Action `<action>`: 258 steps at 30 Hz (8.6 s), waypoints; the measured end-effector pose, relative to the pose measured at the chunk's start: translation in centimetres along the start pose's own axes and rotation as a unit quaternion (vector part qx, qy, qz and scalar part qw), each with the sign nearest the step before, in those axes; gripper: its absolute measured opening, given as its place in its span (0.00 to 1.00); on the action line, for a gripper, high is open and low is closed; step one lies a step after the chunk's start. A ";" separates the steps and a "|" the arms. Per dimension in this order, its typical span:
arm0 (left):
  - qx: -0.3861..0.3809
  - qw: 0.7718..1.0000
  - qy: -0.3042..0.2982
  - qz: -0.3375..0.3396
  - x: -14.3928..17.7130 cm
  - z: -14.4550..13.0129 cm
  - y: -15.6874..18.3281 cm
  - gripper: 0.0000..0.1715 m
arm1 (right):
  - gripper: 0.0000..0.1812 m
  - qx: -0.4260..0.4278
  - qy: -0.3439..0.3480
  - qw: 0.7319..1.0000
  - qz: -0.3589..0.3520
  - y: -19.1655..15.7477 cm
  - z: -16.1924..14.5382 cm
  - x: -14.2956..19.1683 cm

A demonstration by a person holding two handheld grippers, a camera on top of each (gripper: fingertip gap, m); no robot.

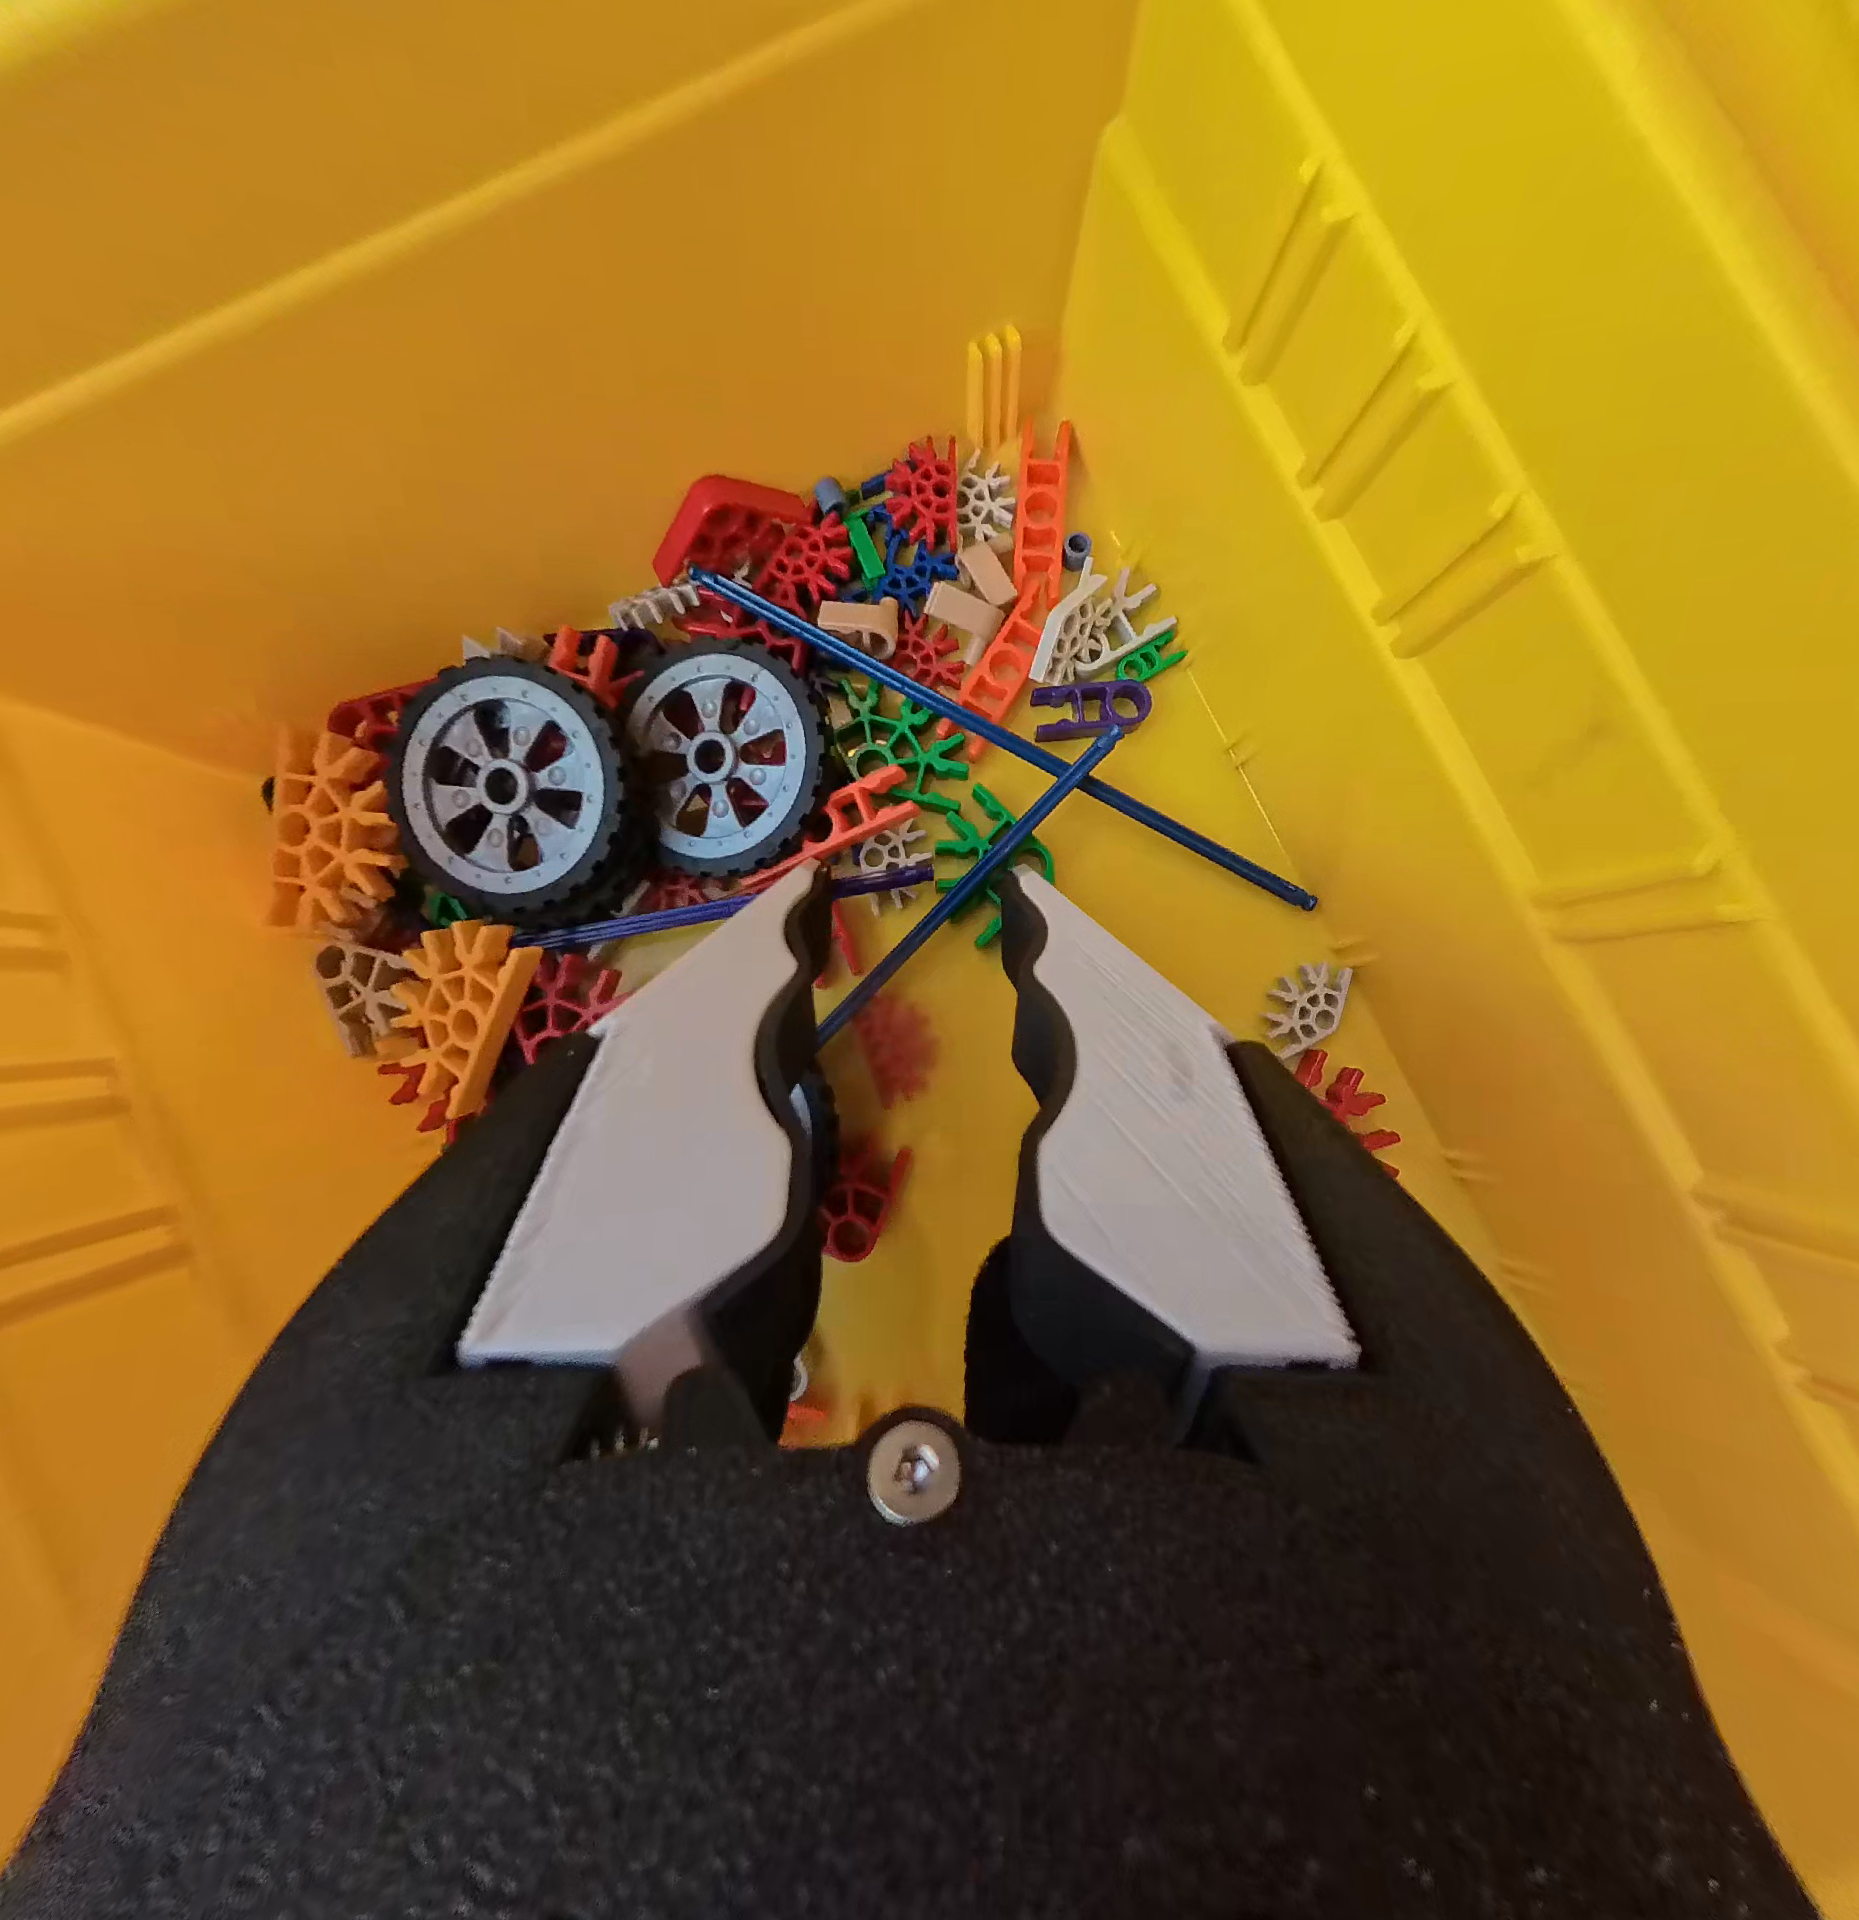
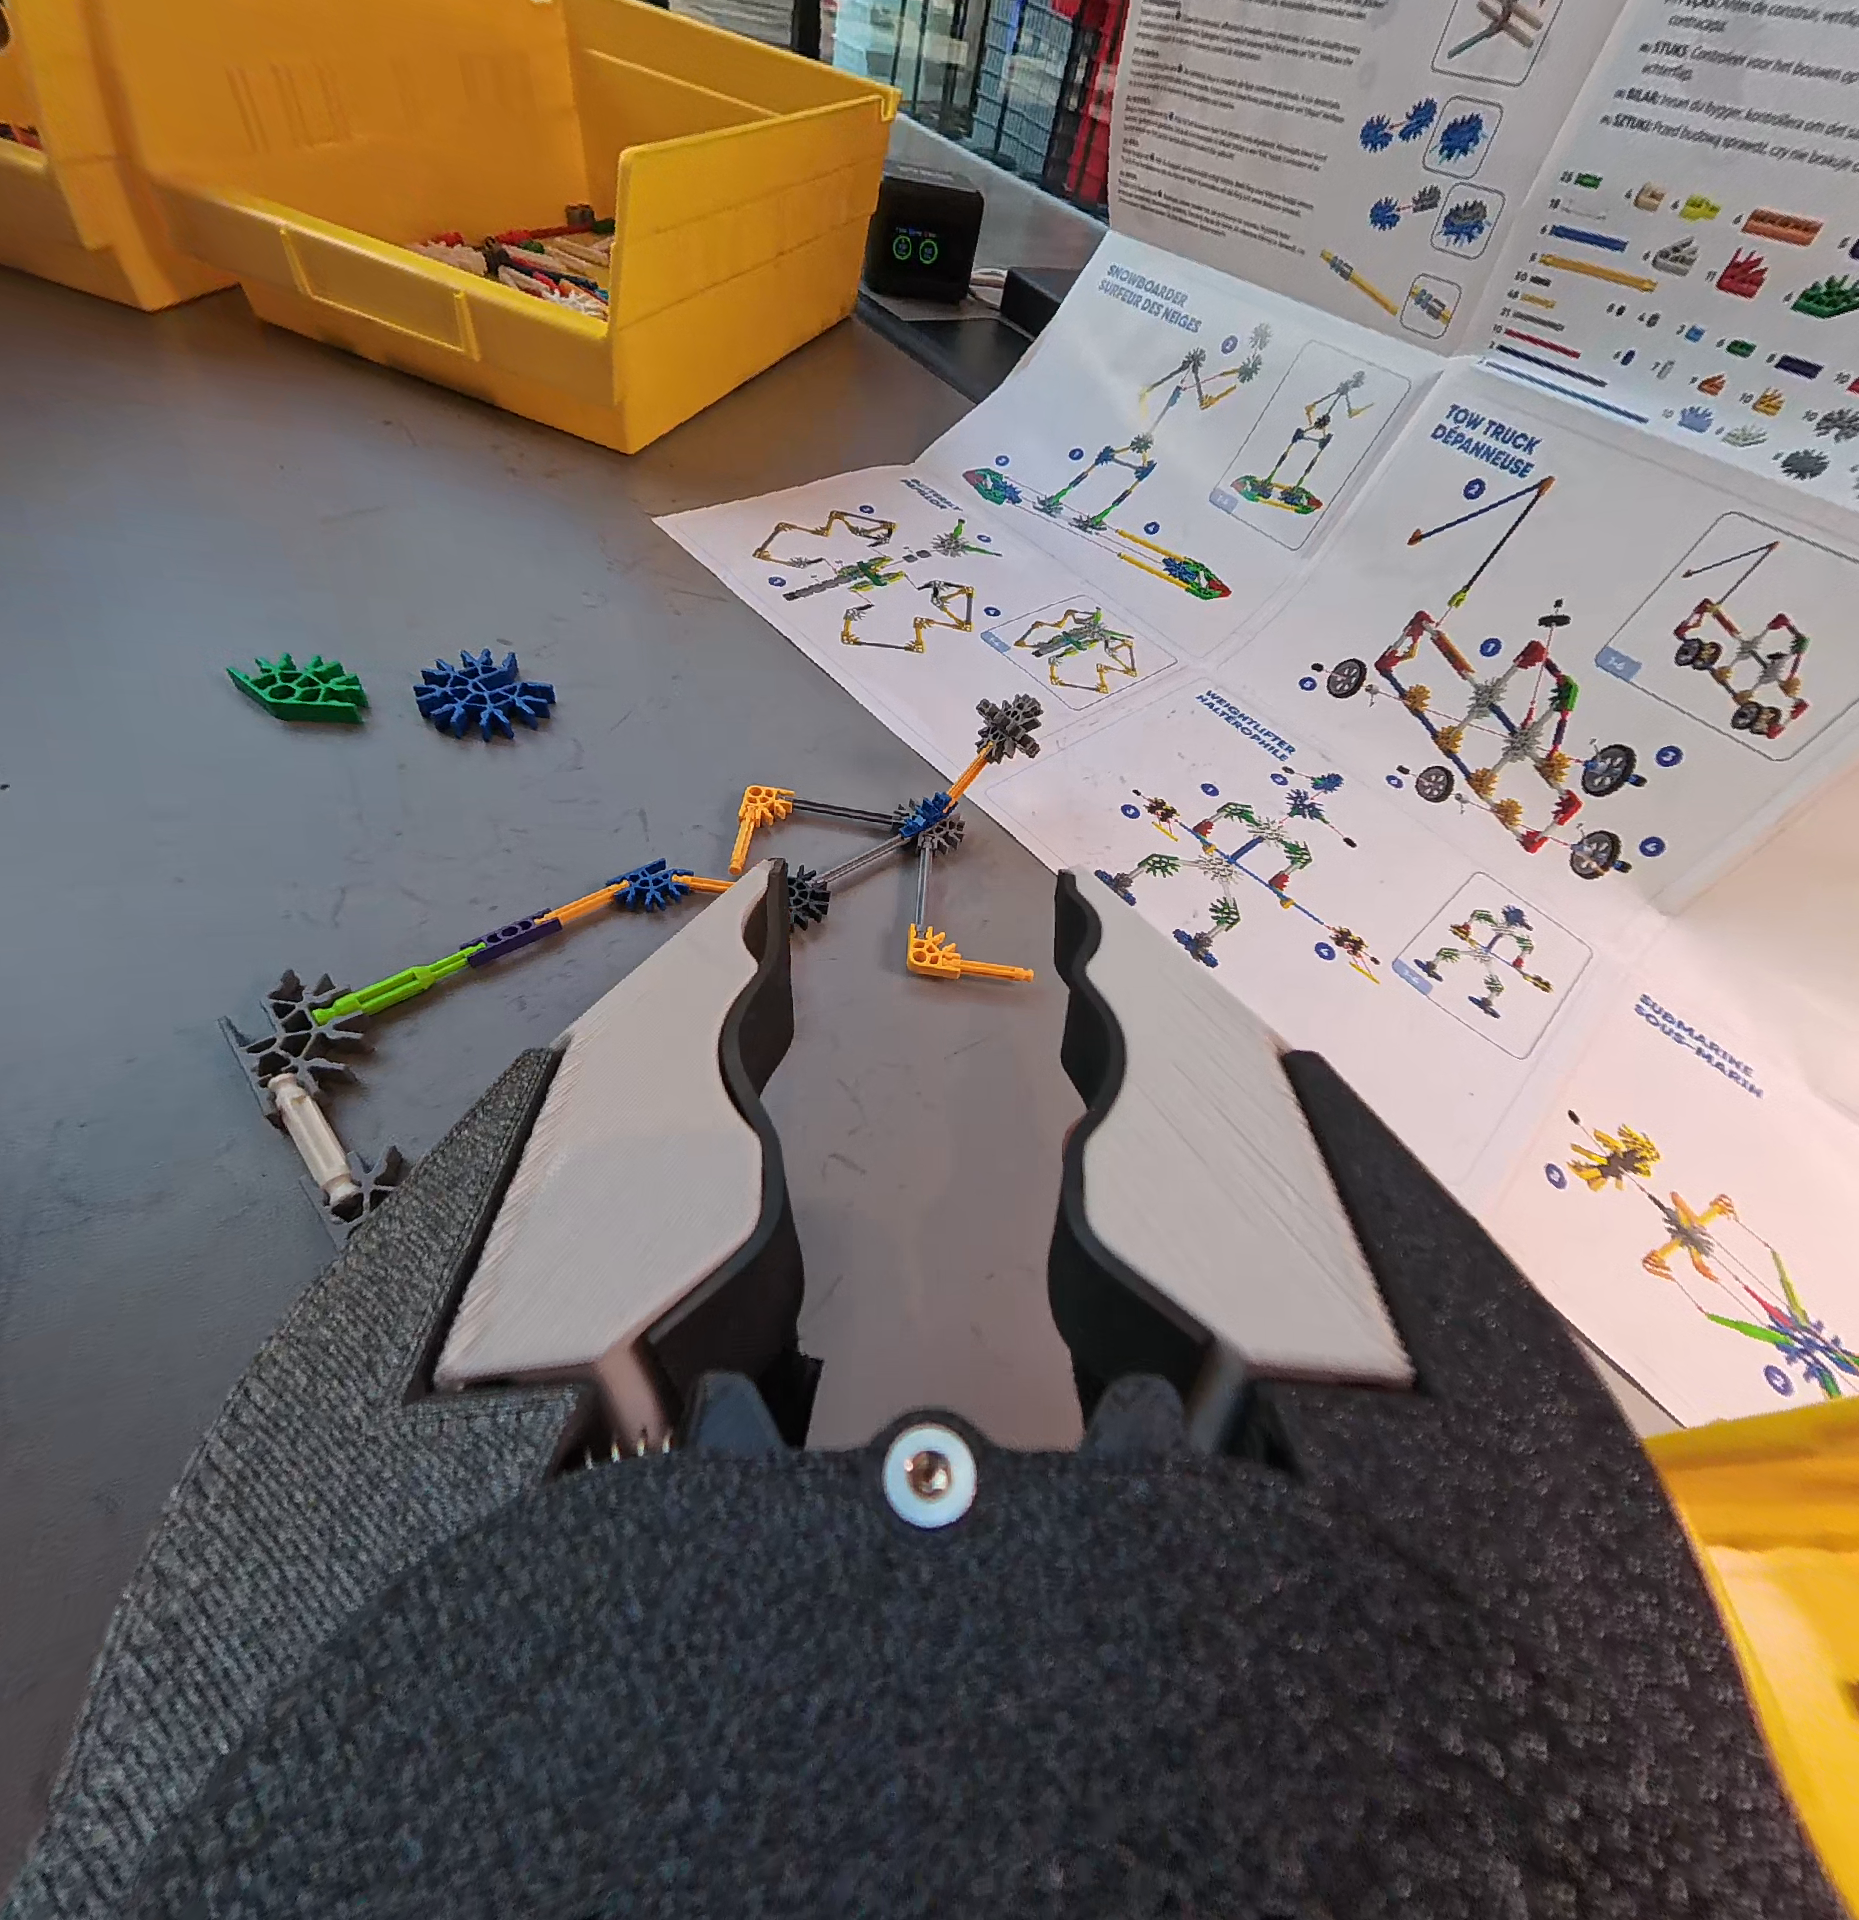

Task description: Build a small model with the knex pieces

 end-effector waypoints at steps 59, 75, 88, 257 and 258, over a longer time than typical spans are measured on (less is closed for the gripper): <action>-0.167 0.985 -0.040 -0.024 1.0 -1.4 2.4 0.19 | 0.27 0.018 -0.012 1.000 -0.002 -0.4 -0.1 -0.2; -0.178 0.967 0.180 -0.004 12.9 3.4 5.3 0.13 | 0.28 0.005 -0.012 1.000 0.000 -0.1 -0.2 -0.3; -0.435 0.766 0.194 -0.432 22.3 -11.1 38.5 0.13 | 0.27 0.027 -0.011 1.000 0.010 -1.0 -0.1 -0.3; -0.531 0.817 -0.216 -0.067 5.1 -0.9 16.7 0.03 | 0.34 -0.057 0.009 0.998 -0.038 4.6 -1.4 2.6; -0.526 0.826 -0.194 -0.067 5.9 -0.2 17.1 0.03 | 0.34 -0.055 0.009 0.998 -0.038 4.6 -1.4 2.6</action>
Point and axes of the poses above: each gripper's, where its closed fingertips meet, x back along the fingers, z out of its top, y = z × x across the jaws, the point moved 3 cm from there along x, back along the fingers, and after that the axes turned 12 degrees about z, right-handed, at the moved point
